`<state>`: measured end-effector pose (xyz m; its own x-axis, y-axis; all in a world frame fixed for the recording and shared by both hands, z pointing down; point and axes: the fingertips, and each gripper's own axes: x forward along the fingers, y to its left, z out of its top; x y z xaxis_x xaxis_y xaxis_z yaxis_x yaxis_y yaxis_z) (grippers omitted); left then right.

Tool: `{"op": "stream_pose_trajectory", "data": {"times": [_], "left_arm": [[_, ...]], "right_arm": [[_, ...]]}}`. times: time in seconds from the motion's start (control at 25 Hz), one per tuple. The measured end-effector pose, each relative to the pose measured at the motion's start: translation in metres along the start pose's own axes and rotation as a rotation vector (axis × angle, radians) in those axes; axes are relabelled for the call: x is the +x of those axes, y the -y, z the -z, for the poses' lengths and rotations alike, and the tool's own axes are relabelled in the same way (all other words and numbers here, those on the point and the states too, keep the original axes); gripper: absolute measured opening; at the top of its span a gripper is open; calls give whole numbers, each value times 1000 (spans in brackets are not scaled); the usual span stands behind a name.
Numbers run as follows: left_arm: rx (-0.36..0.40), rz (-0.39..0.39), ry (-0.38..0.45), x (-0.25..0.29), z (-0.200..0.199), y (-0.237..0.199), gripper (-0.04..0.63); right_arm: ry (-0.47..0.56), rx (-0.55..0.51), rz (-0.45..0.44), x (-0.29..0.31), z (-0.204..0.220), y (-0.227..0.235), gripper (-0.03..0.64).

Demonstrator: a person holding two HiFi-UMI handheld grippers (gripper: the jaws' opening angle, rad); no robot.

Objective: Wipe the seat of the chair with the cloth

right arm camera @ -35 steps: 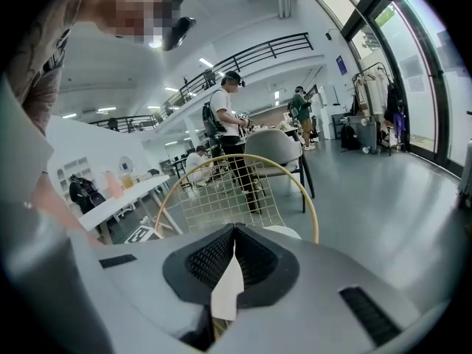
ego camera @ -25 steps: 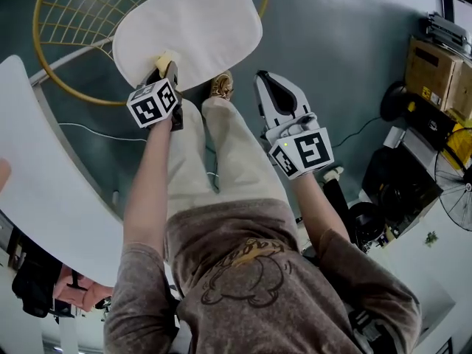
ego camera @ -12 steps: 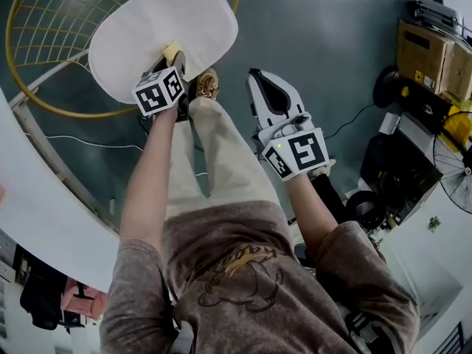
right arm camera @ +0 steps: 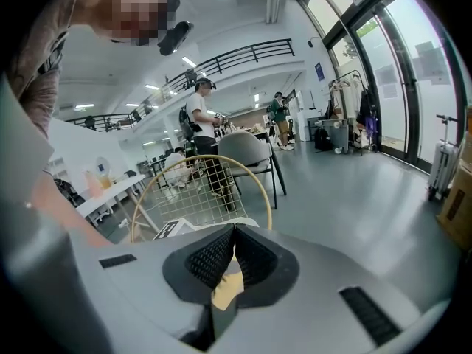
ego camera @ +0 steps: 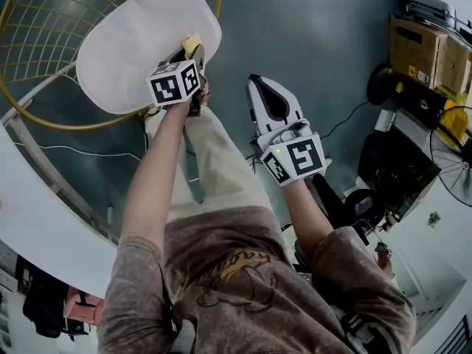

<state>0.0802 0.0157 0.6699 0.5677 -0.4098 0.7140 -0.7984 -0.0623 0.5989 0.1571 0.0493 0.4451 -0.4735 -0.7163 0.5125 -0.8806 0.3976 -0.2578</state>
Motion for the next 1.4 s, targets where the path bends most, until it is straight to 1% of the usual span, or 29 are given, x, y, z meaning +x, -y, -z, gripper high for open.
{"op": "stream_pose_trajectory", "data": {"times": [0.08,0.2,0.32,0.4,0.56,0.68,0.76,1.0,1.24,1.4], "left_arm": [[16,35,-3,4,0,13,107],[38,108,-14,8,1,37,107],[28,167,-12,7,-2,54,107],[24,185,-7,4,-4,59,107],[53,198,5,-12,-8,56,107],[59,194,25,-24,-18,56,107],[76,184,37,-36,-23,54,107],[124,117,86,-92,-40,37,107],[107,38,172,-167,-70,23,107],[92,-11,238,-221,-94,20,107]], "right_arm": [[2,-1,7,-3,0,5,26],[2,1,15,-5,0,9,26],[6,5,14,-6,-1,9,26],[7,7,13,-6,0,8,26],[11,10,2,-5,2,-5,26],[11,9,-5,-1,-1,-4,26],[9,7,-11,1,-2,-5,26],[4,2,-44,7,-6,-23,26],[5,2,-82,8,-28,-48,26],[26,-1,-117,4,-56,-67,26]]}}
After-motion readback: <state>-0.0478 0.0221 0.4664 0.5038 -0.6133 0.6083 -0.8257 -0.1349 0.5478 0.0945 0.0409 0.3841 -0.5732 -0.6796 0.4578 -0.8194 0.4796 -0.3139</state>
